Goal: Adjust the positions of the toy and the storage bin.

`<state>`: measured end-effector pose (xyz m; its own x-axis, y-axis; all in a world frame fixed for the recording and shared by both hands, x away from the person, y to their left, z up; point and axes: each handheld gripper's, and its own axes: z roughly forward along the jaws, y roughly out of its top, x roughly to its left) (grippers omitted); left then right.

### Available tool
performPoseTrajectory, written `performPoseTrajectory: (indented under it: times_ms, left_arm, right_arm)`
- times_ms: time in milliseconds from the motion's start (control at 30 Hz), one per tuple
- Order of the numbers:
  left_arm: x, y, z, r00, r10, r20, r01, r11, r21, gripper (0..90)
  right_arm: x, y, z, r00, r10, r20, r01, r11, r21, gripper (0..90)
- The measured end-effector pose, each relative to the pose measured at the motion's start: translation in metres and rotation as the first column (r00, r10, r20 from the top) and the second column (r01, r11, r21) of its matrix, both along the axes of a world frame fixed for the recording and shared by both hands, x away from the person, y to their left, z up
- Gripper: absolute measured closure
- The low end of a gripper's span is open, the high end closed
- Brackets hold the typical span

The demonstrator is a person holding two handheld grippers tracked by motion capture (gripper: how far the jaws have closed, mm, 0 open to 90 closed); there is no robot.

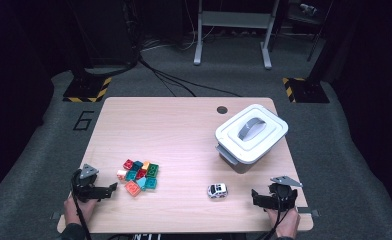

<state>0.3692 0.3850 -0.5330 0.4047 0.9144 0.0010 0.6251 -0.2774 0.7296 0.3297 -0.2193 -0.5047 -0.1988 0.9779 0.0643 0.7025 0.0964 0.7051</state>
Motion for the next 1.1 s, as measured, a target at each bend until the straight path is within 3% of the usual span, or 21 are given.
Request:
performPoseTrajectory:
  times_ms: [433, 533, 733, 900, 1100]
  left_arm:
    - [0.000, 0.001, 0.000, 1.0000, -0.006, -0.004, 0.006, 1.0000, 0.007, 0.8]
    - [0.000, 0.000, 0.000, 1.0000, -0.006, -0.007, 0.006, 1.0000, 0.007, 0.8]
    - [0.000, 0.000, 0.000, 1.0000, -0.005, -0.004, 0.005, 1.0000, 0.007, 0.8]
    - [0.000, 0.000, 0.000, 1.0000, -0.004, -0.004, 0.004, 1.0000, 0.007, 0.8]
    - [0.001, 0.000, 0.000, 0.9999, -0.008, -0.007, 0.008, 0.9999, 0.007, 0.9]
  right_arm:
    - [-0.010, 0.052, 0.012, 0.9966, 0.082, -0.013, -0.081, 0.996, 0.029, 0.0]
    - [-0.010, 0.068, 0.013, 0.9935, 0.113, -0.018, -0.113, 0.994, 0.016, 0.0]
    - [-0.011, 0.098, 0.011, 0.9888, 0.147, -0.024, -0.146, 0.989, 0.028, 0.0]
    - [-0.006, 0.120, 0.007, 0.9853, 0.158, -0.065, -0.157, 0.987, 0.021, 0.0]
    - [0.002, 0.137, -0.001, 0.9845, 0.157, -0.079, -0.158, 0.987, -0.015, 0.5]
